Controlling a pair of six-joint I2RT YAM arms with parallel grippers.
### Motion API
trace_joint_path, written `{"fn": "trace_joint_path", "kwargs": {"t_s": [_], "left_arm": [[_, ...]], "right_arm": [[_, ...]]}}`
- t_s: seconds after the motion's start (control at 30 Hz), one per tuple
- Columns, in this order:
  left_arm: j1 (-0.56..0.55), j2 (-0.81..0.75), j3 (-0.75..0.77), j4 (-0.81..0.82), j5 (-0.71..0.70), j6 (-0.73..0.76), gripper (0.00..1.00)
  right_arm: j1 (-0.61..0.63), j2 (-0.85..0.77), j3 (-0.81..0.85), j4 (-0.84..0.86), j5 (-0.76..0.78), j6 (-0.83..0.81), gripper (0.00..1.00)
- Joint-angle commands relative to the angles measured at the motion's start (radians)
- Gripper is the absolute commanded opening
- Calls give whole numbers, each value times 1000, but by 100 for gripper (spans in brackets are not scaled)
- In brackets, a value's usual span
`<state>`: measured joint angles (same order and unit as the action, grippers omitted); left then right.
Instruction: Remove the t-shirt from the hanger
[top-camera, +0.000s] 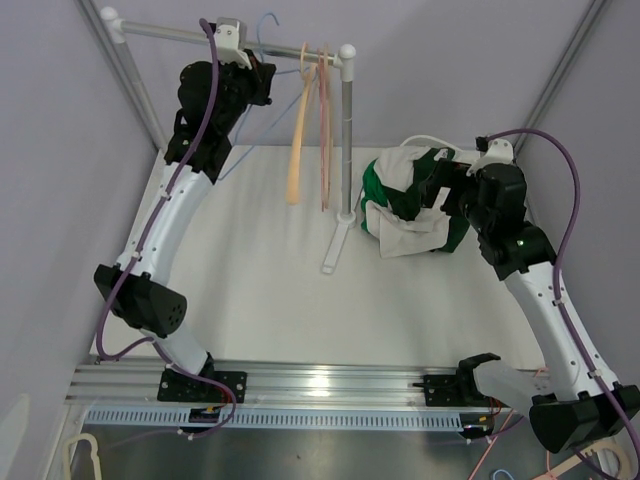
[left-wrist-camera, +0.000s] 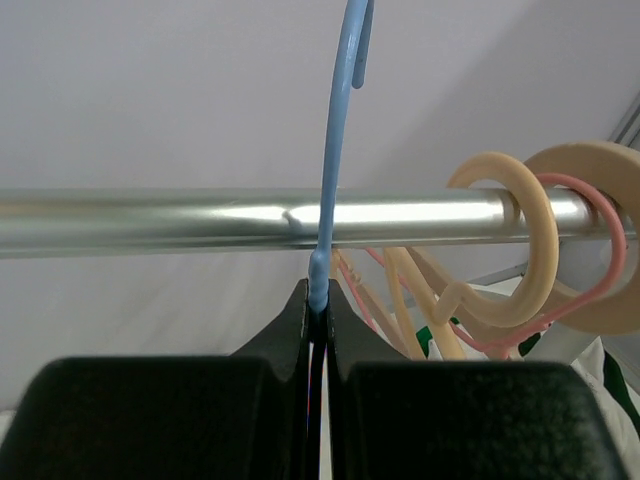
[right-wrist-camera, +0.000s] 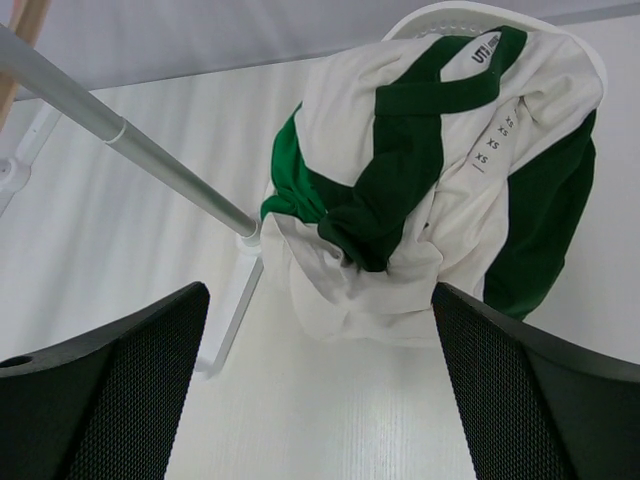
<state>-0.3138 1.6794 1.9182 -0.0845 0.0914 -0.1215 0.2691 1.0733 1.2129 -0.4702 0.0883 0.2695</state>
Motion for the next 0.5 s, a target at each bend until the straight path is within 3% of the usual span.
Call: {"fn": "trace_joint_path", "kwargs": {"t_s": [0.0, 0.37, 0.47], "left_arm": [[-13, -7, -11, 31, 8, 23, 1], [-36, -6, -85, 45, 7, 14, 1], [-36, -7, -85, 29, -10, 6, 9]], "right_arm": [[5, -41, 11, 38, -16, 19, 98], [4, -78, 5, 18, -30, 30, 97], [4, -84, 7, 13, -32, 31, 97]]}}
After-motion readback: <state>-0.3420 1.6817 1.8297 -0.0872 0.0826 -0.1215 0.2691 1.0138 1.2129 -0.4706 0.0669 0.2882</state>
